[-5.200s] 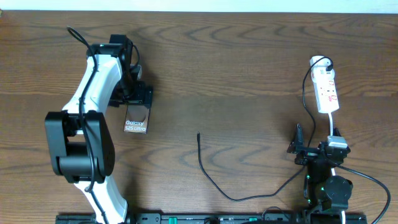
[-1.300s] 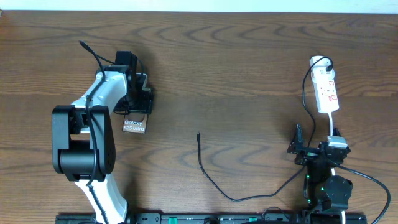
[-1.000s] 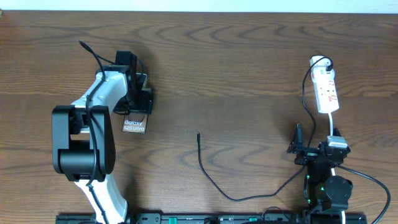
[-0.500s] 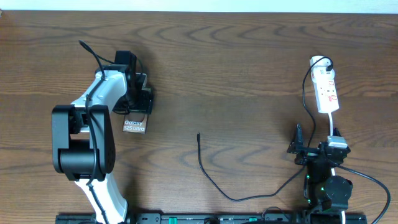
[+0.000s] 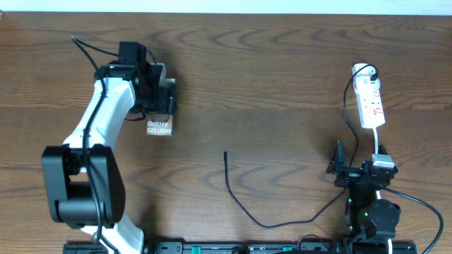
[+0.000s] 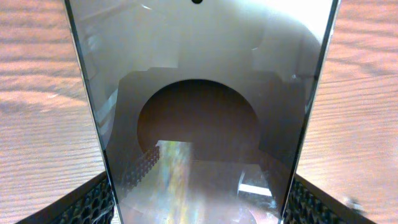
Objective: Plug charger to phone and switch on socket
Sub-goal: 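Lift the phone with the left gripper and raise it upright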
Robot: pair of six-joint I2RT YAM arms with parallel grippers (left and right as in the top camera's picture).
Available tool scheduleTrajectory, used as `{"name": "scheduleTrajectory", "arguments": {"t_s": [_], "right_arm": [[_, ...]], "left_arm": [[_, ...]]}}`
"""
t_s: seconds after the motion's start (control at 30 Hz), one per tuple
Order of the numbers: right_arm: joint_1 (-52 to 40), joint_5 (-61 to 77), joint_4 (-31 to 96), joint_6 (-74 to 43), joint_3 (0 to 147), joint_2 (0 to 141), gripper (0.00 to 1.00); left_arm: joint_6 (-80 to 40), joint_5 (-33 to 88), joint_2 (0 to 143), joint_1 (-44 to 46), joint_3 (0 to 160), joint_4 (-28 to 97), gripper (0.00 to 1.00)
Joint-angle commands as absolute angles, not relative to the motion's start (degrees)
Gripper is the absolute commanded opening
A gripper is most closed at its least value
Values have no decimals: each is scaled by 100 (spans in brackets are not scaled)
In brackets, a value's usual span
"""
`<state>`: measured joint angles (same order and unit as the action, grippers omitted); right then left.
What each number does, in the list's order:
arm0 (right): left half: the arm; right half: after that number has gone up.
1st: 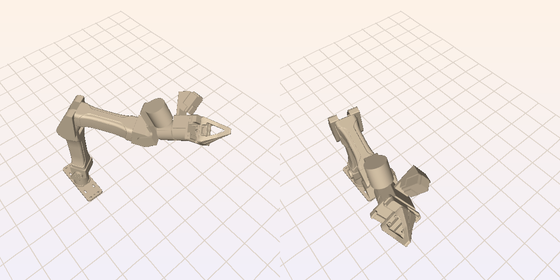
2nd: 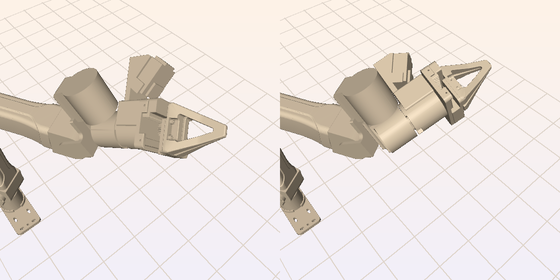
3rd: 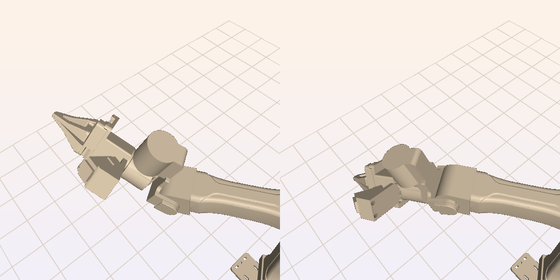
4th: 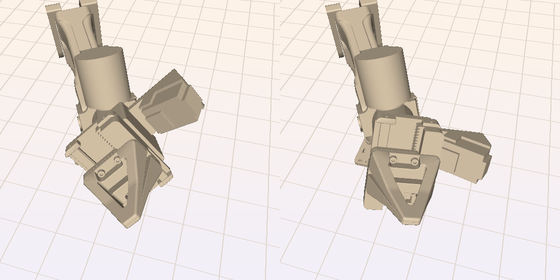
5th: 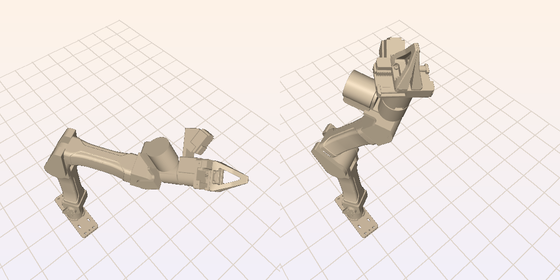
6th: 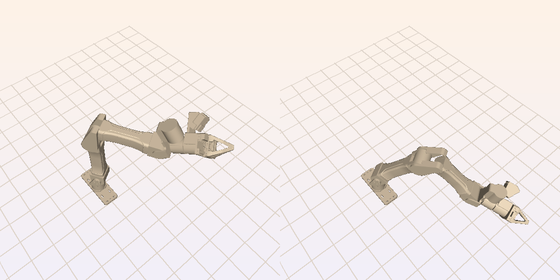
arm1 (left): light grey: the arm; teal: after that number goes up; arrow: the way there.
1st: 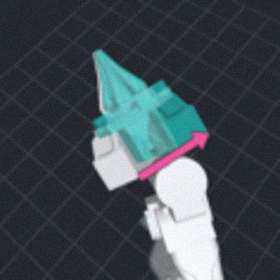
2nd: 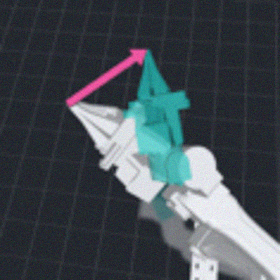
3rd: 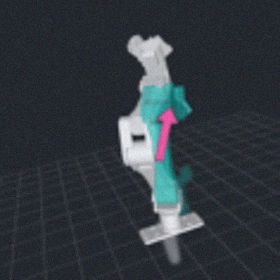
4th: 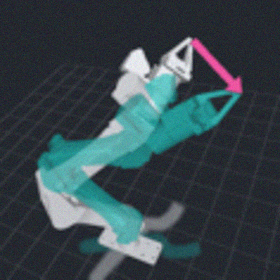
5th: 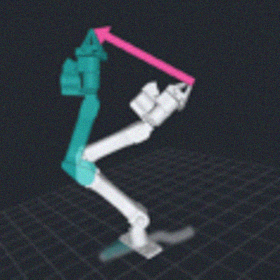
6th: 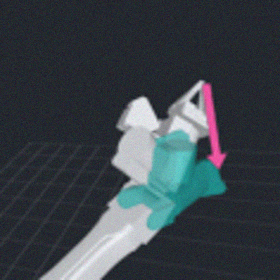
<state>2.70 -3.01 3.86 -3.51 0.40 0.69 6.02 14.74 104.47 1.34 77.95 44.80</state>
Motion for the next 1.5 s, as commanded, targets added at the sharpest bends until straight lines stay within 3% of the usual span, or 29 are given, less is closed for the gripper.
{"name": "scheduleTrajectory", "arguments": {"t_s": [0.0,0.17,0.37,0.6,0.77,1.03,1.47], "right_arm": [[215,-329,408,-423,32,38,99],[215,-329,405,-423,32,38,99],[215,-329,408,-423,32,38,99],[215,-329,408,-423,32,38,99],[215,-329,408,-423,32,38,99],[215,-329,408,-423,32,38,99],[215,-329,408,-423,32,38,99]], "left_arm": [[123,3022,10145,137,7999,4445,8],[-1004,4757,10125,137,7999,4195,7],[-3483,6549,10125,137,7999,3339,7],[-6582,7636,10125,132,7999,2368,7],[-8012,8246,10125,130,7999,1881,7],[-9105,8921,10125,38,7999,1719,7],[-9142,8993,10125,-235,7999,1719,7]]}}
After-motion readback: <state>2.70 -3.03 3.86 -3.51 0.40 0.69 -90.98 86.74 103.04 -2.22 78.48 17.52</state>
